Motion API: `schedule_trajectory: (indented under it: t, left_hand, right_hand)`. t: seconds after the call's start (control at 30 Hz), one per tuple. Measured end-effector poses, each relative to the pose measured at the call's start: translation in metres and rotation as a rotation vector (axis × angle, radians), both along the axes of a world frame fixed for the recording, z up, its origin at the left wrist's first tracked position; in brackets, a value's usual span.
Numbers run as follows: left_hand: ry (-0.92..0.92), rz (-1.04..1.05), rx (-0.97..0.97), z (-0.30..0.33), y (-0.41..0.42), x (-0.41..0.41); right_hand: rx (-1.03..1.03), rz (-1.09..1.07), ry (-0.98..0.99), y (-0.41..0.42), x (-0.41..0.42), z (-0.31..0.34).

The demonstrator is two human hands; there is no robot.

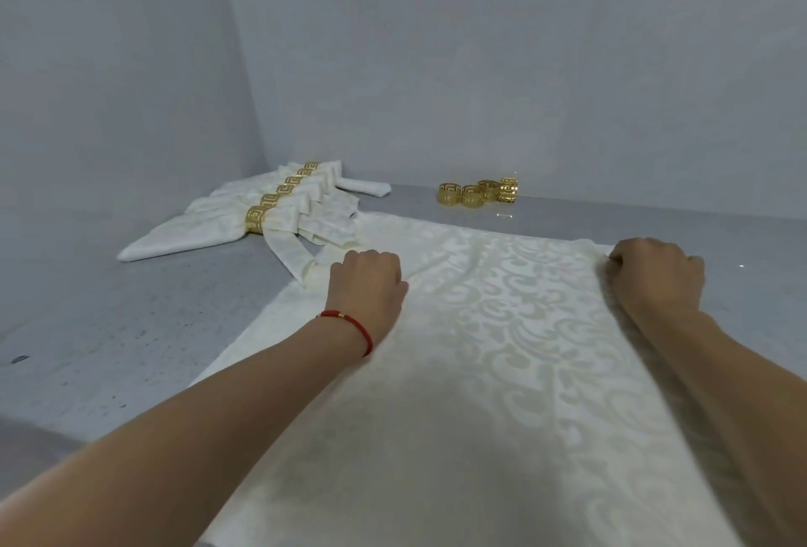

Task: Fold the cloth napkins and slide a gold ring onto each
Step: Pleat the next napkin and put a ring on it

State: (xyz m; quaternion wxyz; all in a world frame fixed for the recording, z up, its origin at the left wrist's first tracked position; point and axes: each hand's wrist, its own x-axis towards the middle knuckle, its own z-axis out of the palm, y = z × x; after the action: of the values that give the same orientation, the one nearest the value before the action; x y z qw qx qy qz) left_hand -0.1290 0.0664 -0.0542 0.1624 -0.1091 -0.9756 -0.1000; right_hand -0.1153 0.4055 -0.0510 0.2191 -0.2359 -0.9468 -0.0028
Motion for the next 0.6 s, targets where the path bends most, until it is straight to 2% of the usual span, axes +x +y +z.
schedule_trajectory:
  t: [0.1,0.23,0.4,0.53,0.6]
  left_hand:
    - [0.017,0.006,-0.035,0.004,0.006,0.002]
    - [0.118,-0.016,-0.145,0.013,0.02,0.002]
    - [0.115,-0.131,-0.235,0.028,0.075,-0.006]
    - [0.081,-0.172,-0.263,0.03,0.114,-0.008]
    - [0.067,-0.191,-0.3,0.03,0.123,-0.004]
  right_hand:
    - [-0.137,0.022,0.057,0.006,0.007,0.007]
    - [-0.191,-0.037,-0.026,0.029,0.029,0.028]
    - [-0.121,-0.143,-0.382,0.064,0.08,0.055]
    - [-0.054,-0.103,-0.71,0.074,0.117,0.062]
    - [-0.001,-0.103,-0.779,0.069,0.133,0.068]
